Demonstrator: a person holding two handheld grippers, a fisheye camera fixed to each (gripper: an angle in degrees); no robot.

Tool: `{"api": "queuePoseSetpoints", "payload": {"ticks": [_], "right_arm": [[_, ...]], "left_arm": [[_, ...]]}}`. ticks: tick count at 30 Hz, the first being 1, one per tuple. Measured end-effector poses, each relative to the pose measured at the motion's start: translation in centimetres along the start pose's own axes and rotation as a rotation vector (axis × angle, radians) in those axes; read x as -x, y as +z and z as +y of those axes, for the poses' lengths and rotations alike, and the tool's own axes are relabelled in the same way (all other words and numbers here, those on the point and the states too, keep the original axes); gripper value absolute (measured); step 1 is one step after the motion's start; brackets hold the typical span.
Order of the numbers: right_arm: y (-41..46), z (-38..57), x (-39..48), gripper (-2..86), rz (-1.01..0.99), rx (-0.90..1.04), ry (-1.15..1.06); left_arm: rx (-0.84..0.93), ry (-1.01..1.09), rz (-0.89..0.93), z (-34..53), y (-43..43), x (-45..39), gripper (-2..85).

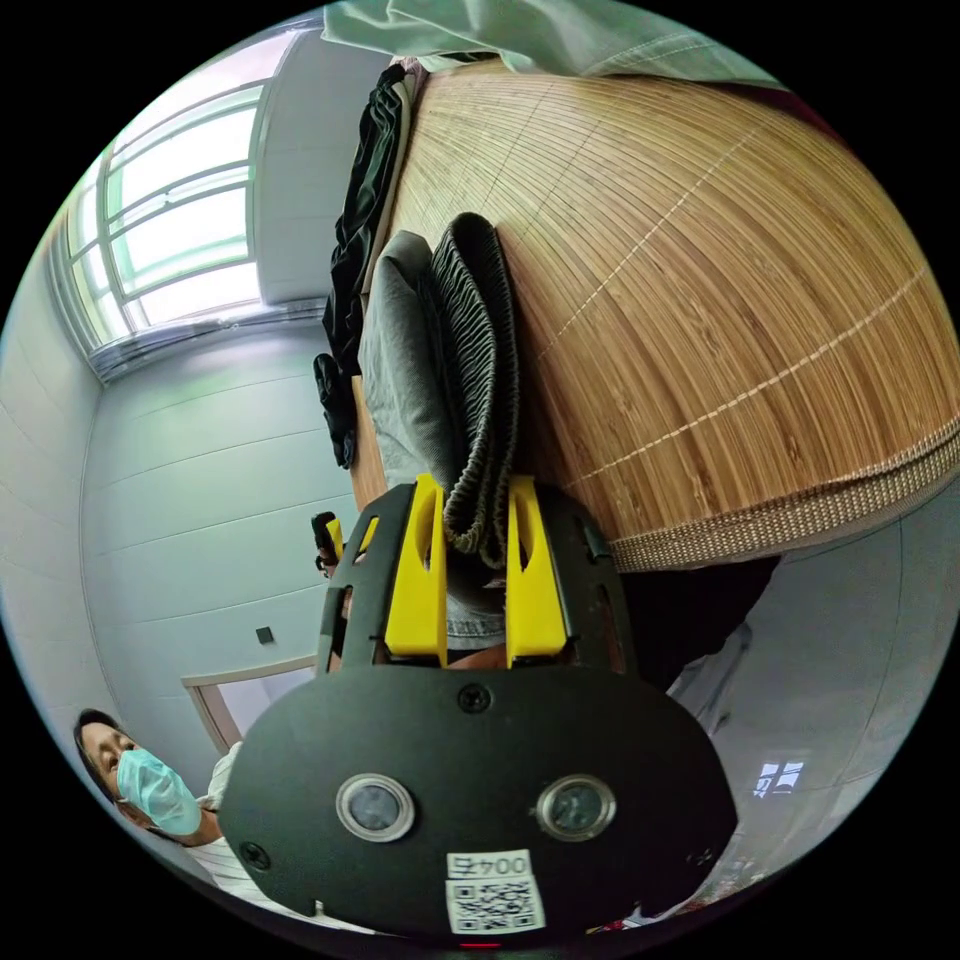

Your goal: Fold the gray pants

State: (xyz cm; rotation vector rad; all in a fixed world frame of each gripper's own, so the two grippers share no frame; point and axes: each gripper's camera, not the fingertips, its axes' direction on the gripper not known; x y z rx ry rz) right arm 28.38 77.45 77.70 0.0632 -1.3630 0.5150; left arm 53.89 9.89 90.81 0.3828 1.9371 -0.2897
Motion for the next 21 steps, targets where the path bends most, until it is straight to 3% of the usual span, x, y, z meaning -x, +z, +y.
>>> {"api": "queuePoseSetpoints", "payload": {"ticks": [2,13,21], "right_arm": [[0.3,0.0,-0.3,9.5,0.004,-0.001,-0.002],[2.2,0.0,-2.3,9.5,-0.001,0.008,-0.017],[4.3,-0.1,-3.6,9.5,-0.014,0.013,-0.029]], "left_arm": [[0.036,0.011,-0.063,-0.7,0.1,1.0,18.3],[0.126,0.051,0.016,-3.8,-0.4,6.0,15.7],[0.18,0.105,-0.058,-5.4,-0.2,7.5,11.4]]}}
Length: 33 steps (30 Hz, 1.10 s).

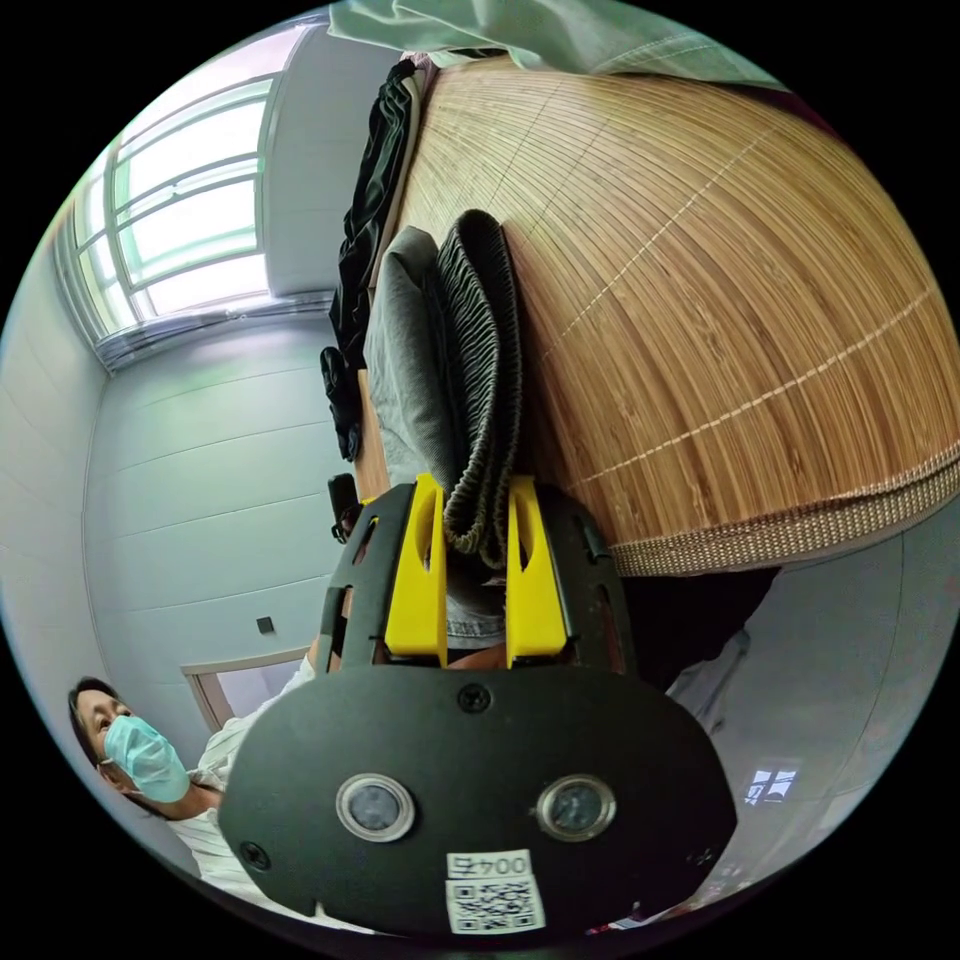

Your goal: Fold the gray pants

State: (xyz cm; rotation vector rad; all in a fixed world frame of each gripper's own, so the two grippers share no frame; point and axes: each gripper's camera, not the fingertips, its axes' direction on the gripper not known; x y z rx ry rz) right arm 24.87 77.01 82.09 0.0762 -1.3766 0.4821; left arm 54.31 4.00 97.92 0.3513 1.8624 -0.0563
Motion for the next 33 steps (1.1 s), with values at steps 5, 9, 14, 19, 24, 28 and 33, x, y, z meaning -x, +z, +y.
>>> {"api": "queuePoseSetpoints", "payload": {"ticks": [5,9,14,19,24,28,33], "right_arm": [[2.0,0.4,0.5,8.8,0.071,-0.027,-0.055],[4.1,1.6,4.0,8.6,0.266,-0.068,-0.165],[9.2,2.1,8.2,8.5,0.388,-0.082,-0.261],[17.6,1.0,11.8,8.5,0.4,-0.039,-0.306],[29.9,0.2,17.9,8.6,0.456,0.04,-0.413],[41.1,-1.0,22.3,8.6,0.437,0.113,-0.455],[53.8,-1.4,28.0,8.7,0.442,0.191,-0.528]], "left_arm": [[-0.038,0.046,-0.202,0.4,-0.2,-1.3,6.0],[-0.097,0.151,-0.382,1.6,-1.4,-5.5,4.4],[-0.117,0.21,-0.499,3.1,-4.9,-7.2,4.1],[-0.173,0.141,-0.568,6.7,-11.9,-4.7,4.0],[-0.233,0.034,-0.731,11.6,-21.5,-1.4,3.8],[-0.297,-0.049,-0.799,15.5,-28.8,1.3,3.9],[-0.36,-0.149,-0.911,21.2,-39.1,4.8,3.9]]}}
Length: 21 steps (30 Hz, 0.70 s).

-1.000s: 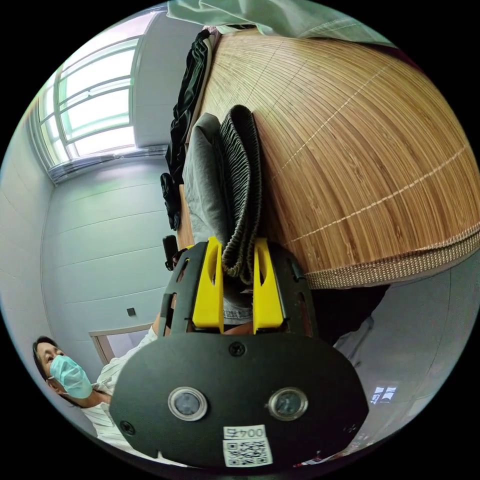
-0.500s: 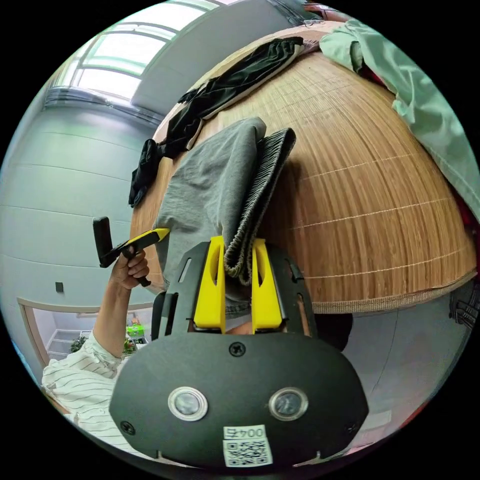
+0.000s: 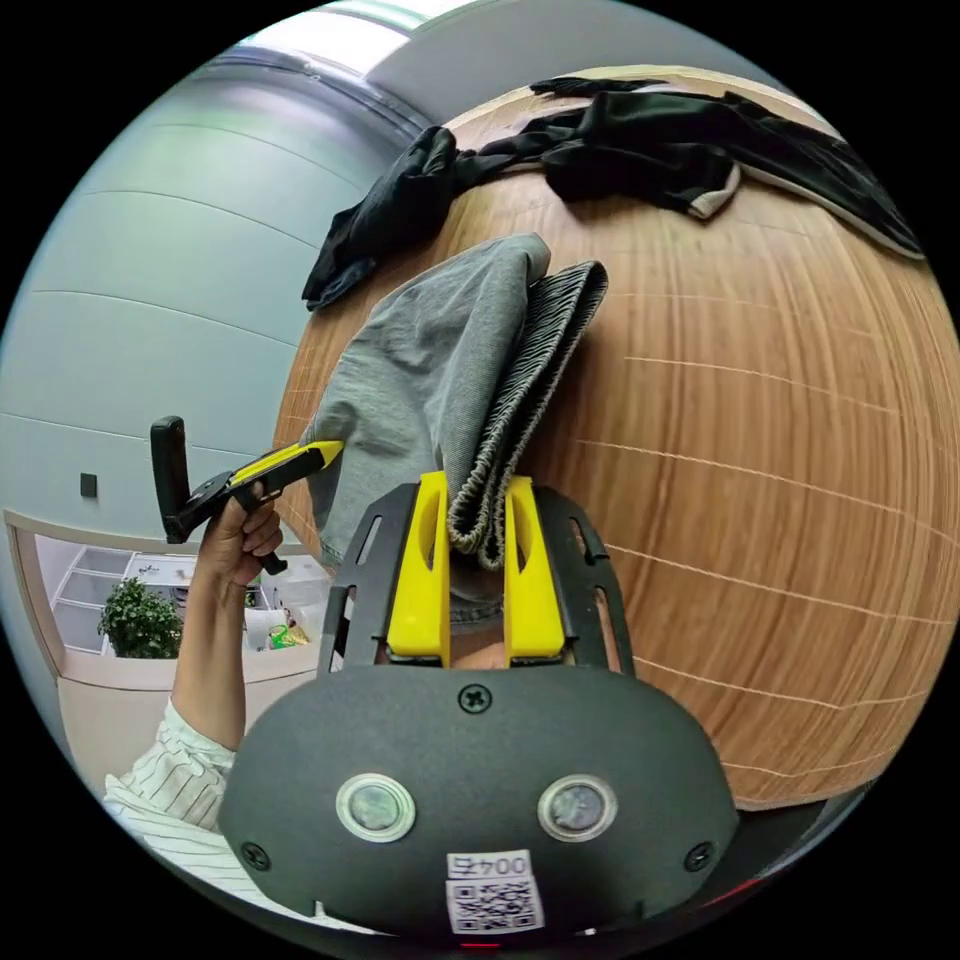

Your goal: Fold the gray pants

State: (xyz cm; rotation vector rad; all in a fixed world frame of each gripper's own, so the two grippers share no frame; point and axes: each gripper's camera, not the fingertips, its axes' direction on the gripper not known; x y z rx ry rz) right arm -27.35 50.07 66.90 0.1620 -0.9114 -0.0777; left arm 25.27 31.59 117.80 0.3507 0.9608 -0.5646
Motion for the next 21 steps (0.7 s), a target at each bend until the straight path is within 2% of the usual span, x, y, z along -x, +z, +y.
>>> {"api": "queuePoseSetpoints", "payload": {"ticks": [12,19,21], "right_arm": [[21.0,-12.0,21.0,8.8,-0.042,0.069,-0.16],[29.9,-14.8,28.5,9.4,-0.129,0.089,-0.128],[32.3,-14.6,29.6,9.9,-0.127,0.137,-0.143]], "left_arm": [[-0.02,-0.228,-0.253,3.1,-8.5,22.5,3.6],[-0.007,-0.302,-0.369,4.3,-11.8,29.4,3.8],[0.057,-0.318,-0.448,4.4,-11.8,30.5,4.2]]}}
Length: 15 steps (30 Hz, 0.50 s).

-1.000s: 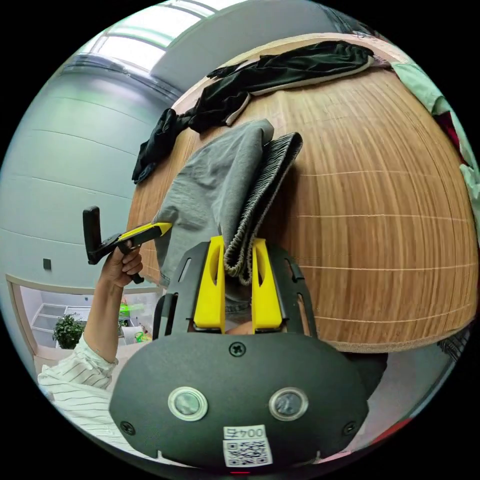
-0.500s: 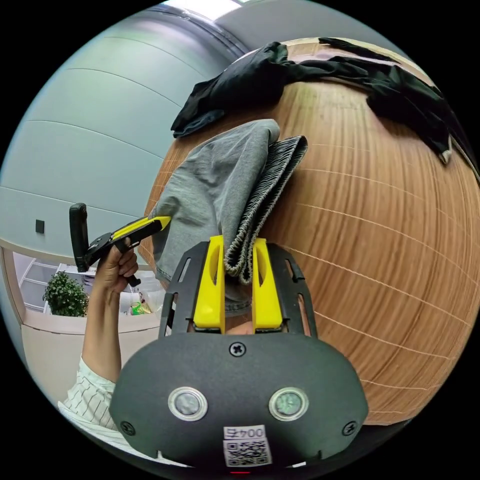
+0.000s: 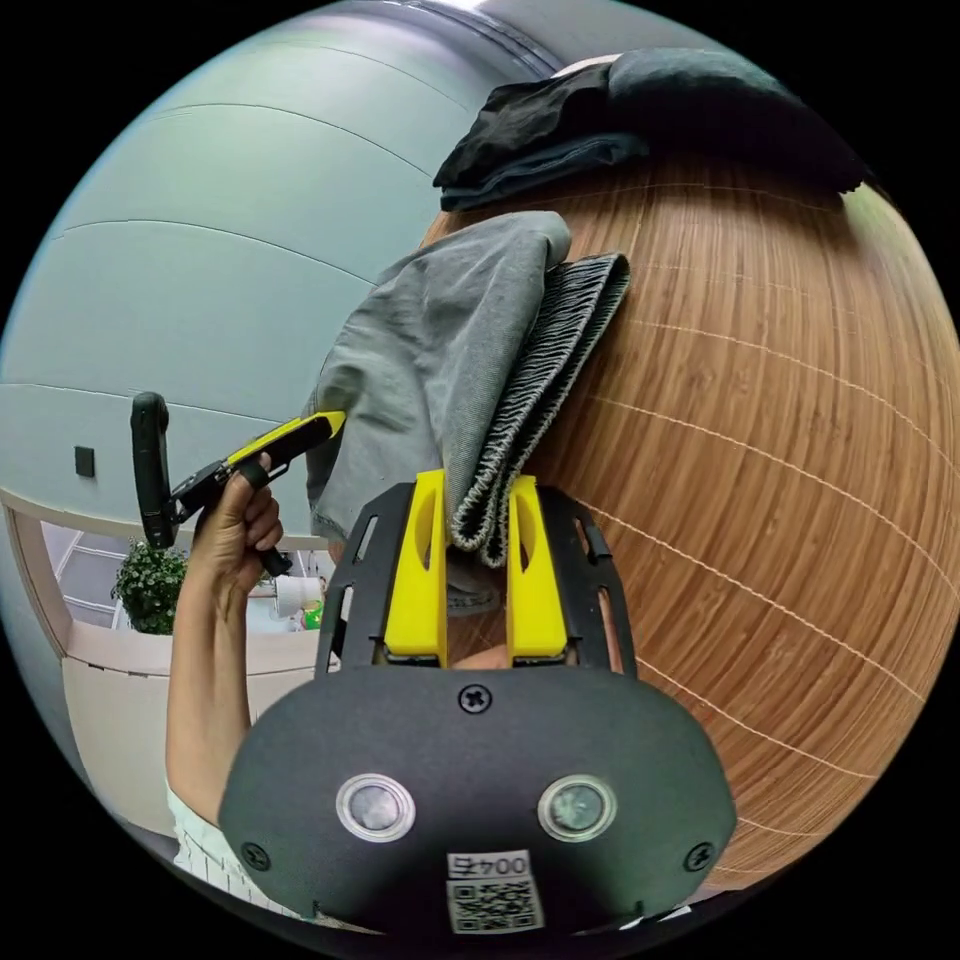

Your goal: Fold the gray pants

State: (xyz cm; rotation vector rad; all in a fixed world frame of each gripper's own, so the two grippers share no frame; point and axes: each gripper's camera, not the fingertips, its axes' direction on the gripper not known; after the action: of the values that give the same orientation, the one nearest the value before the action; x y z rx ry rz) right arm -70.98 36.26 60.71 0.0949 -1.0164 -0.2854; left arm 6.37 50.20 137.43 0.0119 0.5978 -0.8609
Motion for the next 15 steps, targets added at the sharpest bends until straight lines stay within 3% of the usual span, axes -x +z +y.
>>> {"api": "queuePoseSetpoints", "payload": {"ticks": [5,7,9,11,14,15], "right_arm": [[2.2,-0.2,-0.4,11.3,-0.065,0.05,-0.061],[1.6,0.0,-0.9,11.5,-0.075,0.031,-0.053],[0.9,0.7,-1.2,11.4,-0.088,0.0,-0.04],[-0.6,2.0,-1.0,10.1,-0.073,-0.058,-0.046],[-3.6,4.9,0.1,5.2,0.005,-0.144,-0.168],[-4.1,5.4,0.3,4.1,0.022,-0.14,-0.195]], "left_arm": [[-0.055,-0.215,-0.056,3.1,-2.9,4.8,4.9],[-0.171,-0.267,-0.091,5.1,-5.6,5.0,4.3],[-0.296,-0.204,-0.003,7.5,-7.2,2.0,3.0],[-0.257,-0.118,0.032,8.3,-5.5,-1.4,2.2],[-0.057,-0.025,-0.068,8.6,0.7,-5.1,1.4],[-0.108,-0.055,-0.072,9.5,1.1,-5.1,1.1]]}}
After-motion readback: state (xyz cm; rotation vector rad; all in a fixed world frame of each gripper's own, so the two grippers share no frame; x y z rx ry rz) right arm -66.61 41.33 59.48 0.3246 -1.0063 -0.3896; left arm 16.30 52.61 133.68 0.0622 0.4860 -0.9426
